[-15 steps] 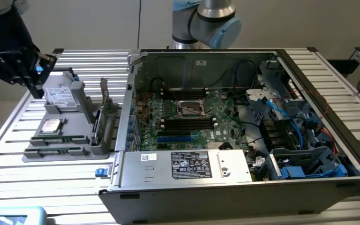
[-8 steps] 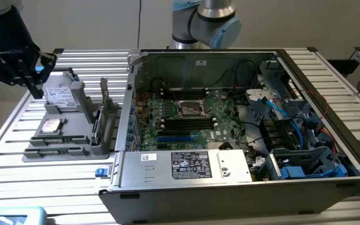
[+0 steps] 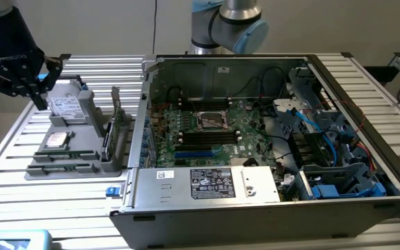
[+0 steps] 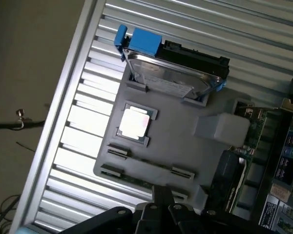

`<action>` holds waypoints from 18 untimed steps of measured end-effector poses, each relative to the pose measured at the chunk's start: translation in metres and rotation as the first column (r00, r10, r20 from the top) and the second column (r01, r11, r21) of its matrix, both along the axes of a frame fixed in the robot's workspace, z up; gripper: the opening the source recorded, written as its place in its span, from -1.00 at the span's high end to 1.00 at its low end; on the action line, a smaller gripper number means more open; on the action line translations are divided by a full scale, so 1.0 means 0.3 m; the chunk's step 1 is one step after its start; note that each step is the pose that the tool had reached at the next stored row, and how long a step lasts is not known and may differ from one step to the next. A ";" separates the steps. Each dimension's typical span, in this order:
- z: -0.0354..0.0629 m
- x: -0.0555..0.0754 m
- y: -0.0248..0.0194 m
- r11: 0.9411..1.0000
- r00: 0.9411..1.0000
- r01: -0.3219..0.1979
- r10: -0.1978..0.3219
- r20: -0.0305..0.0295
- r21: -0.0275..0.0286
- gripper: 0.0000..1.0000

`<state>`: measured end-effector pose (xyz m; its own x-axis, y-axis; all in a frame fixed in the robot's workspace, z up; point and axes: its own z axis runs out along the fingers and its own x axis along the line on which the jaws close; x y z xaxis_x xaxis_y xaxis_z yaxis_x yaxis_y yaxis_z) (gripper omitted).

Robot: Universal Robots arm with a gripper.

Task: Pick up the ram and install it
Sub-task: 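Pick up the ram and move it above insertion slot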

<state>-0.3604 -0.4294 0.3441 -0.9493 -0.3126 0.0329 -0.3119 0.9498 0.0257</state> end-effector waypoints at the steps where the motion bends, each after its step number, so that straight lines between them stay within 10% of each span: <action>1: 0.000 0.000 0.000 1.000 1.000 -0.019 0.019 0.000 0.000 0.79; 9: -0.001 0.000 0.000 0.987 0.987 -0.163 0.163 0.000 0.000 0.79; 18: -0.001 0.000 0.000 0.947 0.947 -0.323 0.323 0.000 0.000 0.79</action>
<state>-0.3604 -0.4294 0.3439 -0.7977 -0.6022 0.0329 -0.6017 0.7983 0.0256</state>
